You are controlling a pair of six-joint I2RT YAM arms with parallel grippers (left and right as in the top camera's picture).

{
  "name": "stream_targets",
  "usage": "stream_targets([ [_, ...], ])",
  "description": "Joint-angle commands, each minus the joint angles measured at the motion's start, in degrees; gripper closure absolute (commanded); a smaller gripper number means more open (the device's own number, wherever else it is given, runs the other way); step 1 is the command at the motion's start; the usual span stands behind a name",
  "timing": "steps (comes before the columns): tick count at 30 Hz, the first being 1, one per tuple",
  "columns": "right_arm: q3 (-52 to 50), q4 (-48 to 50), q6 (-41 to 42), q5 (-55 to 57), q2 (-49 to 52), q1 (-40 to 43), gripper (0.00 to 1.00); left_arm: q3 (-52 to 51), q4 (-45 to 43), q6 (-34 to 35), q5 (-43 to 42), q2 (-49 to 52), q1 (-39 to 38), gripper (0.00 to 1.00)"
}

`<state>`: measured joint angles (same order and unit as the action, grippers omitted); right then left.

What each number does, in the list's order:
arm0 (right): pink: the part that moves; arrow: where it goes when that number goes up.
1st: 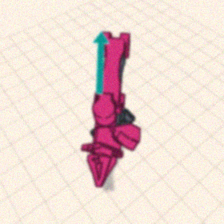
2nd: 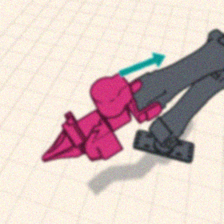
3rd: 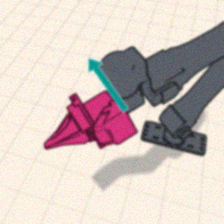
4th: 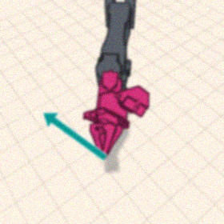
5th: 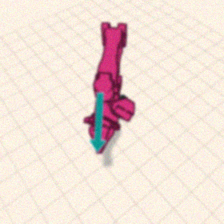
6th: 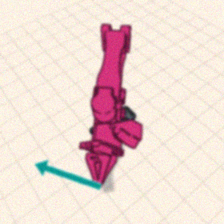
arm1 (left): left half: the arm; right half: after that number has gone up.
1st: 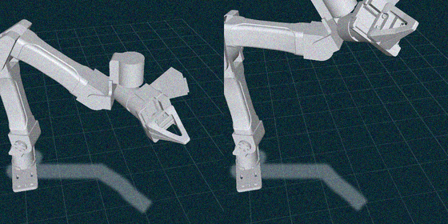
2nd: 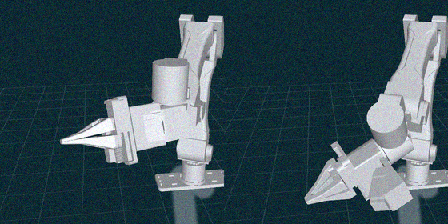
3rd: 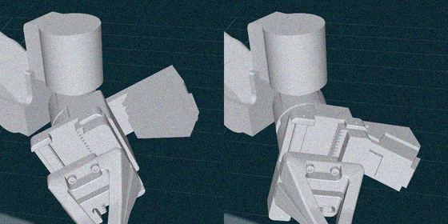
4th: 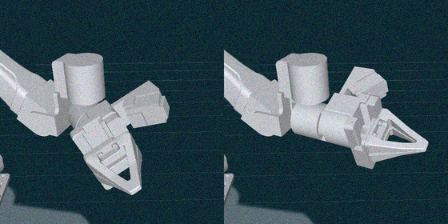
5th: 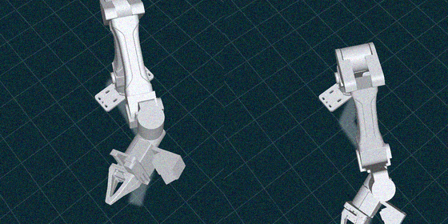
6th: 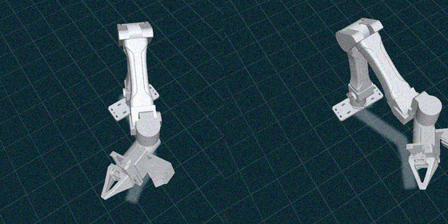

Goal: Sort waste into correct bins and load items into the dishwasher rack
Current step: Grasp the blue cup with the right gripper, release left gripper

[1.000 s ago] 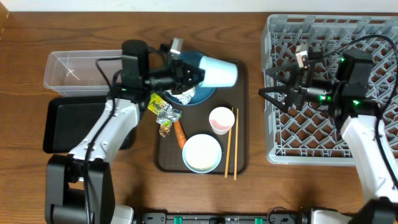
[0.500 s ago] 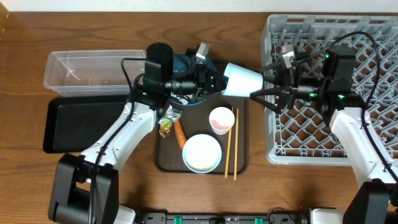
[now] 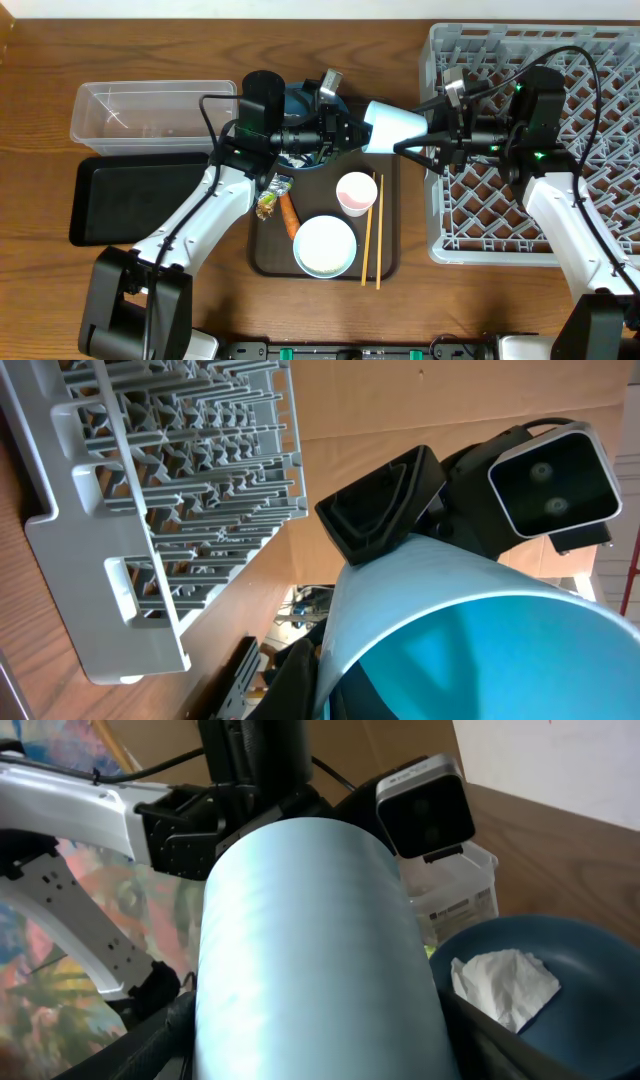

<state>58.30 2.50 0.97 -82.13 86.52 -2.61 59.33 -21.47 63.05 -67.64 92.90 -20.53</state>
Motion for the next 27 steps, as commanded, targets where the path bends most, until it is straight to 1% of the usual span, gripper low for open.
stream_targets([
  [1,0.8,0.1,1.4,-0.8,0.3,-0.5,0.34,1.0,-0.5,-0.2,0.0,-0.4,-0.2,0.94],
  [7,0.8,0.1,1.4,-0.3,0.3,-0.5,0.45,1.0,-0.5,-0.2,0.0,-0.4,-0.2,0.92],
  [8,0.8,0.1,1.4,-0.1,0.3,-0.5,0.46,1.0,-0.5,-0.4,0.0,-0.4,-0.2,0.91],
  [9,0.8,0.1,1.4,0.2,0.3,-0.5,0.46,1.0,-0.5,-0.9,0.0,-0.4,-0.2,0.85],
  [11,0.8,0.1,1.4,1.2,0.2,-0.5,0.50,1.0,-0.5,-2.9,-0.1,-0.4,-0.2,0.83],
  [12,0.8,0.1,1.4,1.3,0.3,-0.5,0.50,1.0,-0.5,-3.6,-0.1,-0.4,-0.2,0.83],
  [13,0.8,0.1,1.4,1.3,0.3,-0.5,0.50,1.0,-0.5,-4.7,-0.1,-0.4,-0.2,0.78],
  [16,0.8,0.1,1.4,1.5,0.3,-0.4,0.50,1.0,-0.5,-8.0,-0.1,-0.4,0.2,0.71],
  [20,0.8,0.1,3.0,4.5,0.2,0.3,0.50,1.0,1.5,-11.8,0.0,-0.4,1.9,0.68],
  [23,0.8,0.6,4.5,6.4,0.2,1.6,0.50,1.0,5.4,-17.4,0.5,-0.4,3.8,0.69],
  [25,0.9,0.8,5.6,8.0,0.1,2.7,0.51,1.0,10.2,-22.3,3.1,-0.6,5.3,0.68],
  [27,0.9,1.9,7.0,8.7,-0.1,4.0,0.51,1.0,16.5,-27.8,7.6,-1.2,7.2,0.68],
])
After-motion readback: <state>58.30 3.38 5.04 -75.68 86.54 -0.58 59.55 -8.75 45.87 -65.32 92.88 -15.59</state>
